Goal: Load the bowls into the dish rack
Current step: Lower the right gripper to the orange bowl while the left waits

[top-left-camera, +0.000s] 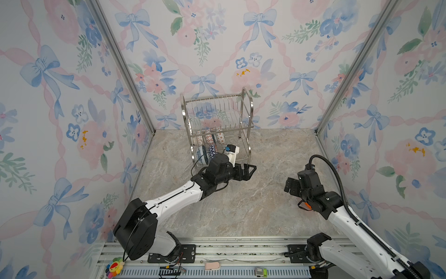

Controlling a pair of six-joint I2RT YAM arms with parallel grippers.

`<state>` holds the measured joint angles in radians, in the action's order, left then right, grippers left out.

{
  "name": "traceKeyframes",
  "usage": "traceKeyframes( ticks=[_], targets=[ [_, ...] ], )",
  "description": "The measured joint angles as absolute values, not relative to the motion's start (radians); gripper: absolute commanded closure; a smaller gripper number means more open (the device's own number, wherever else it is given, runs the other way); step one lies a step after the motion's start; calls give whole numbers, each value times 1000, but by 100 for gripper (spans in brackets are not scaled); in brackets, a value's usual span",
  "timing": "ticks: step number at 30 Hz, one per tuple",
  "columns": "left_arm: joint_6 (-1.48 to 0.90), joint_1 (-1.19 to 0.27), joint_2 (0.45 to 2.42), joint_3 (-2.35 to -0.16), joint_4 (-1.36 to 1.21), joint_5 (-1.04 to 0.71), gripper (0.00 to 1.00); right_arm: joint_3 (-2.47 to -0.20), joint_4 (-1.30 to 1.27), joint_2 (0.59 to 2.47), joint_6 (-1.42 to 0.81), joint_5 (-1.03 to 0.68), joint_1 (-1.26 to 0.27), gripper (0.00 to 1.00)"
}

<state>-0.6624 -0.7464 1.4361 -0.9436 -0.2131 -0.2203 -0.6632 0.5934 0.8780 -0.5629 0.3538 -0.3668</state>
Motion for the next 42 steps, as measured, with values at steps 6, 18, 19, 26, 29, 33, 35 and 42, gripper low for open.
traceKeyframes(
  ticks=[6, 18, 19, 26, 29, 33, 35, 42],
  targets=[
    [-662, -783, 1511, -952, -223, -224, 2, -584, 624, 853, -588, 342, -279, 1],
    [-656, -805, 1550, -968, -238, -235, 2, -499, 450, 1073, -551, 112, -72, 33],
    [-655, -805, 1550, -969, -239, -234, 2, -505, 437, 1104, -547, 99, -72, 36],
    [-654, -805, 1550, -969, -237, -231, 2, -537, 368, 1207, -522, 49, -72, 49],
    [-652, -804, 1550, -969, -237, -231, 2, -542, 354, 1219, -513, 34, -72, 54],
    [-647, -803, 1550, -969, -234, -223, 2, -552, 345, 1241, -505, 17, -72, 57],
    [-646, -802, 1550, -969, -229, -221, 2, -555, 345, 1246, -504, 10, -72, 58],
    [-635, -797, 1548, -969, -212, -212, 2, -558, 348, 1242, -505, 7, -73, 58]
  ],
)
